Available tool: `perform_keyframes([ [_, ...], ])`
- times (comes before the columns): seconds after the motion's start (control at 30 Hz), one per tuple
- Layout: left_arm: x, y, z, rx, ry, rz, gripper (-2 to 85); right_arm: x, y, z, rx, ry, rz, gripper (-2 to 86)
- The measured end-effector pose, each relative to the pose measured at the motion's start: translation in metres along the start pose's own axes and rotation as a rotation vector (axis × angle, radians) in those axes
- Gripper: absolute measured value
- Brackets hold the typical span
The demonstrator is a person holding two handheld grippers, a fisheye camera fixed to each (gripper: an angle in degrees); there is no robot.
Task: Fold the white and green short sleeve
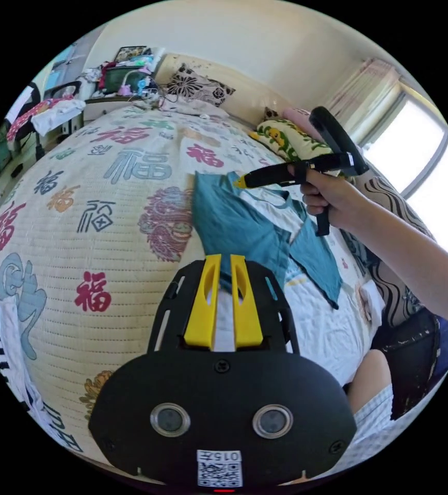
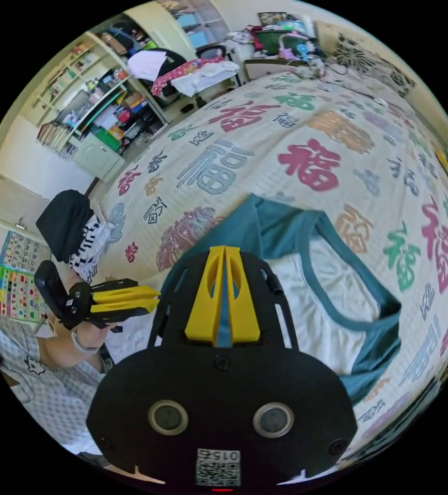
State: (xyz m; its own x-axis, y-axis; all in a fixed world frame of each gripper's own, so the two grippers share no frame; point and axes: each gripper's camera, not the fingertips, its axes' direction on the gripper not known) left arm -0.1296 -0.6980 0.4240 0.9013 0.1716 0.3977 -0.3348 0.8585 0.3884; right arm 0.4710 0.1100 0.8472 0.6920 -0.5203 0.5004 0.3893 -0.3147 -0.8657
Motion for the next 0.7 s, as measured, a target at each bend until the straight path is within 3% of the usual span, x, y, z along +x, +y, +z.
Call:
perform_keyframes([
  [0.13, -0.02, -0.013, 0.041, -0.091, 0.028, -0.036, -0.3, -0.006, -0.029, 0.024, -0.101, 0.023, -0.015, -0.9],
  [0.3, -0.021, -0.024, 0.064, -0.111, 0.021, -0.02, -0.8, 0.009, -0.04, 0.013, -0.091, 0.099, 0.037, -1.0],
  [0.6, -0.017, -0.066, 0.104, -0.175, 0.001, 0.076, 1.3, 0.054, -0.004, -0.074, 0.048, -0.264, 0.089, -0.9],
  [0.7, -0.018, -0.099, 0.092, -0.017, 0.003, 0.141, 3.7, 0.075, 0.033, -0.136, 0.213, -0.307, 0.076, -0.4],
])
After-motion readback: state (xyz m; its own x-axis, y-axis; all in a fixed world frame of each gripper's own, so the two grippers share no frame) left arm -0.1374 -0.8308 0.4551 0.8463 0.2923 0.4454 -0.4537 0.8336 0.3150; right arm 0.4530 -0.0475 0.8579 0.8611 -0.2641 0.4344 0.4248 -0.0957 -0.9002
